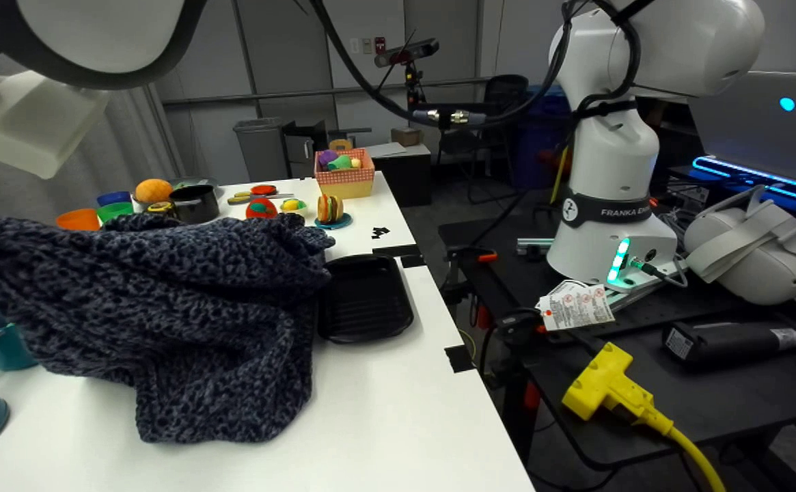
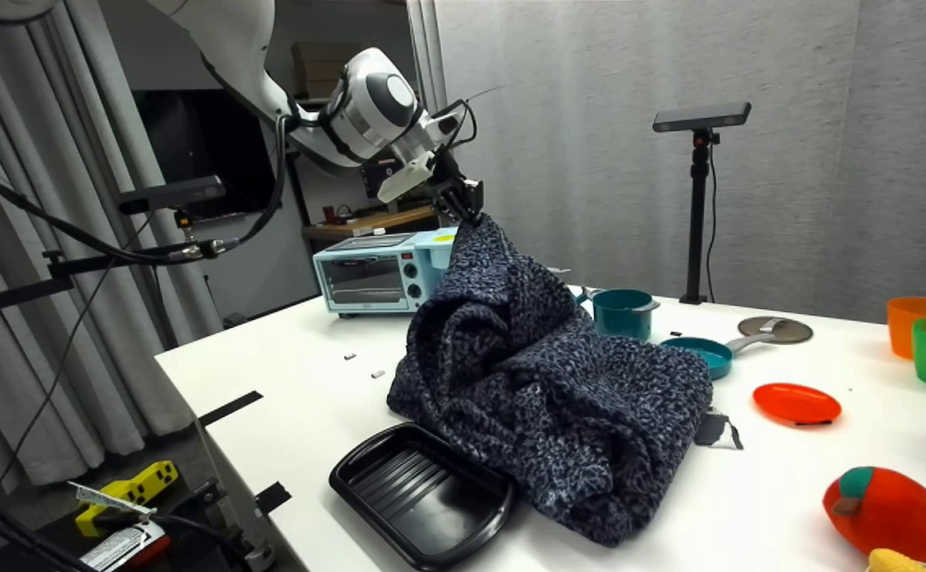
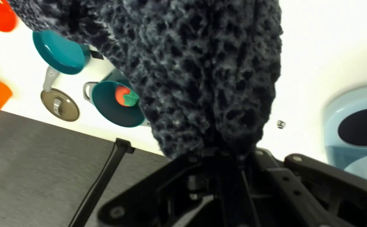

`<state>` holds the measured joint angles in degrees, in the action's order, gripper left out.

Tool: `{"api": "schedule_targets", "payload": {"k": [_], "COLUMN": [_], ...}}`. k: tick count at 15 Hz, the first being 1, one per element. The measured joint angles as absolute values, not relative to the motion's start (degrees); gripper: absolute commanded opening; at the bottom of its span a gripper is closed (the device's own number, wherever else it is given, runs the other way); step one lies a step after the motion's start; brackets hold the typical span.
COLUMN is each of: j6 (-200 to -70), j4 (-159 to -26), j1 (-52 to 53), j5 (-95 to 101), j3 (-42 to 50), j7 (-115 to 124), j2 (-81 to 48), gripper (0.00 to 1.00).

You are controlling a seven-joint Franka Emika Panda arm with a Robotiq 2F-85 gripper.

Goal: Unfold the the grey cloth on the table

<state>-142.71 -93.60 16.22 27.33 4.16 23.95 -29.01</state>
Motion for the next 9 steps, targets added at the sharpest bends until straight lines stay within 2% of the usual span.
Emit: {"api": "schedule_targets", "payload": {"k": [7, 8, 9], "j6": [-148.32, -148.58, -148.6], "j4": [-93.54, -93.73, -94.01], "j1": [16.25, 16.23, 16.15], "j5": [21.97, 20.95, 19.82], "j3": [-1.64, -2.39, -3.04], "j7": [16.29, 14.62, 12.86], "j2": [-28.93, -28.93, -28.9], "gripper": [0.02, 0.31, 0.32]}}
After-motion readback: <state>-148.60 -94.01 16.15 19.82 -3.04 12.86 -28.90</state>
